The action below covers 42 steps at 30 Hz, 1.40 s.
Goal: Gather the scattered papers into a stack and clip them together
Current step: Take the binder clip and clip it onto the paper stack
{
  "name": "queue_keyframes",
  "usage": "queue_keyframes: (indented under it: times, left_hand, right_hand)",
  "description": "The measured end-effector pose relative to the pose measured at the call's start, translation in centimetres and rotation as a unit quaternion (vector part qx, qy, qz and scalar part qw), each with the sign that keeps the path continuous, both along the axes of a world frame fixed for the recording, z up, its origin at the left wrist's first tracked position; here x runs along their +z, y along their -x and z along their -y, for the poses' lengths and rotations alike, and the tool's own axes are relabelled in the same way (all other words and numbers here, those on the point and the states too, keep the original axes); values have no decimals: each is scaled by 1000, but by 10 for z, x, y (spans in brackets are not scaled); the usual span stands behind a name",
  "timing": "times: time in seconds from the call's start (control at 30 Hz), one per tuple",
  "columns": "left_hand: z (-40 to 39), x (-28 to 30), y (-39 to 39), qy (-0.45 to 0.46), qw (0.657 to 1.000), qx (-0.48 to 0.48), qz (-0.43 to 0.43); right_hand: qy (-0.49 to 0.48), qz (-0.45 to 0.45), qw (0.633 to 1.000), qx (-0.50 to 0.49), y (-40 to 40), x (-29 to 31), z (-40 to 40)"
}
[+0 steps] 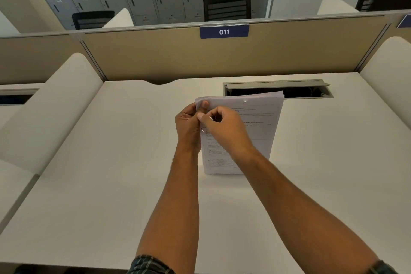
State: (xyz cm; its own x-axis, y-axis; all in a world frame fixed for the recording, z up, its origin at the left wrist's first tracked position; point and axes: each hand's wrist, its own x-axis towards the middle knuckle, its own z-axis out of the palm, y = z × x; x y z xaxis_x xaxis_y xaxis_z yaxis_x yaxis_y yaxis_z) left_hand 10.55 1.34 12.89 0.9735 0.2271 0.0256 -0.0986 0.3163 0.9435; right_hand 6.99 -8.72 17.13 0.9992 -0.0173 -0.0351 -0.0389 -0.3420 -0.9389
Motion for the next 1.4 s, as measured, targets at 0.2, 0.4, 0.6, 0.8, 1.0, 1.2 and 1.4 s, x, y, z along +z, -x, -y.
queue_keyframes:
  times: [0.2,0.4,0.6,0.8,1.0,1.2,1.4]
  left_hand:
    - [-4,-2,-2,-3,1000,5,0]
    - [-6,-2,-4,-11,1000,7,-10]
    - [0,2,-2,-30,999,10,-2]
    - [3,0,-3,-40,998,50,-5]
    - [1,-3,-4,-17,999,50,-4]
    - [-1,1,-6,39,998,43,-31]
    - [-1,1,-5,21,998,47,-34]
  right_hand:
    - [-159,-65,984,50,-1,4,9]
    - [-202,-35,977,52,2,-2,16]
    - [-74,46,996,-30,4,-8,9]
    - [79,202,973,-80,-11,-12,-7]
    - [90,355,921,-129,-7,-20,-14]
    - [117,405,905,-61,0,-34,-11]
    - [172,424,889,15,7,-46,-1]
